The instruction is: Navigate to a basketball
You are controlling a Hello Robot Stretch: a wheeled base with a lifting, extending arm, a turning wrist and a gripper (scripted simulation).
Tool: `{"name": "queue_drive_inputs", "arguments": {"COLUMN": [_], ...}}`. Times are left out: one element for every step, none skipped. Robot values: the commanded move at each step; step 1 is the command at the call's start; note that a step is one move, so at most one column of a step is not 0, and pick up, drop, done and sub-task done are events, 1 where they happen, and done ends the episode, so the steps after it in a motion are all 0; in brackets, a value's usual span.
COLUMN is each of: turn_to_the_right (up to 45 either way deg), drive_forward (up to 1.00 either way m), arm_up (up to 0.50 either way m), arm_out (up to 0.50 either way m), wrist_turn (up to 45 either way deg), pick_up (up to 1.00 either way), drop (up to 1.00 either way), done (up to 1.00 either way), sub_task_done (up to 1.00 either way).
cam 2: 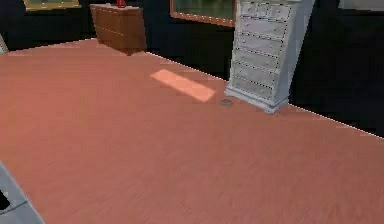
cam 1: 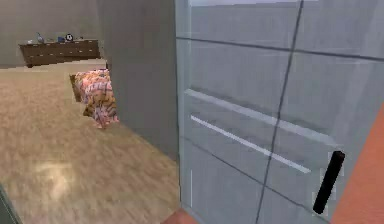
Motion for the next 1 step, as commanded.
{"name": "queue_drive_inputs", "arguments": {"turn_to_the_right": [-30.0], "drive_forward": [0.00], "arm_up": [0.00], "arm_out": [0.00], "wrist_turn": [0.0], "pick_up": [0.00], "drop": [0.00], "done": [0.00], "sub_task_done": [0.00]}}
